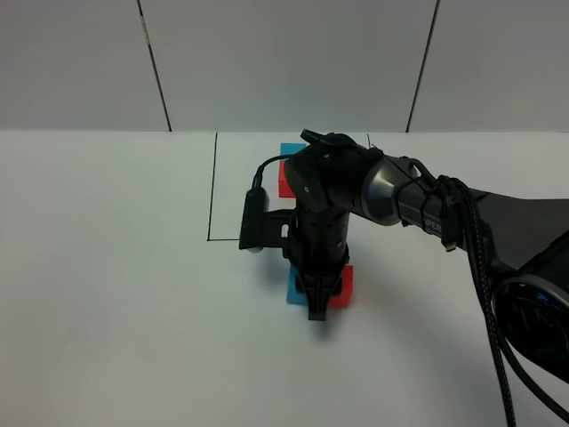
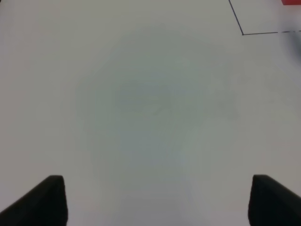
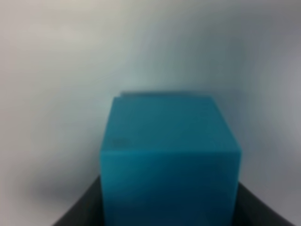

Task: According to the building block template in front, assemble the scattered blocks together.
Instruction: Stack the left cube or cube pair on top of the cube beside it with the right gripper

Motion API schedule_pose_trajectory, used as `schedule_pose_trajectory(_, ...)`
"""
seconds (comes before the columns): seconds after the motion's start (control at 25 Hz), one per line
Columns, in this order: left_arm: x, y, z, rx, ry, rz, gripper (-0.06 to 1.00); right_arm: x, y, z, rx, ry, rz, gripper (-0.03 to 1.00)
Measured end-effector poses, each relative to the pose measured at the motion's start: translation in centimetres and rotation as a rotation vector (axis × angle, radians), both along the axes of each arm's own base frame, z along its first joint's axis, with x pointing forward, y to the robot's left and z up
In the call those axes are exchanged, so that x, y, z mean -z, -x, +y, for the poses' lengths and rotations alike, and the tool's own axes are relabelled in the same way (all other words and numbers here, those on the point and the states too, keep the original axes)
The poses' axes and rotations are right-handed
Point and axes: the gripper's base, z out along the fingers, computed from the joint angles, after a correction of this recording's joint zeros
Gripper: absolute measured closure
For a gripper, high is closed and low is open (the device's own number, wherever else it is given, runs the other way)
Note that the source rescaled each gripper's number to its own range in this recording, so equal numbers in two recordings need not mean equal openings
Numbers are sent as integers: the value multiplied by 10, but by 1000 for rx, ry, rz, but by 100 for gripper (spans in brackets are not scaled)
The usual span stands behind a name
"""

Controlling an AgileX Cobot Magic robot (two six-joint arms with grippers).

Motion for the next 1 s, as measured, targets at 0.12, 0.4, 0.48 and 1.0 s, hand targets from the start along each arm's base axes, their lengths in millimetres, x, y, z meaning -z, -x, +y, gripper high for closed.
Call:
schedule_pose_trajectory(0.12, 0, 0, 0, 0, 0, 0, 30, -18, -4, 3, 188, -27, -3, 95)
schedule_pose_trajectory(0.4, 0, 0, 0, 0, 0, 0, 30, -36, -4, 10, 839, -152, 68, 95)
schedule_pose_trajectory(0.48, 0, 0, 0, 0, 0, 0, 30, -36, -2, 12, 966, -172, 94, 95)
schedule_pose_trajectory(1.0, 0, 0, 0, 0, 0, 0, 30, -8, -2, 15, 1286, -137, 125, 95)
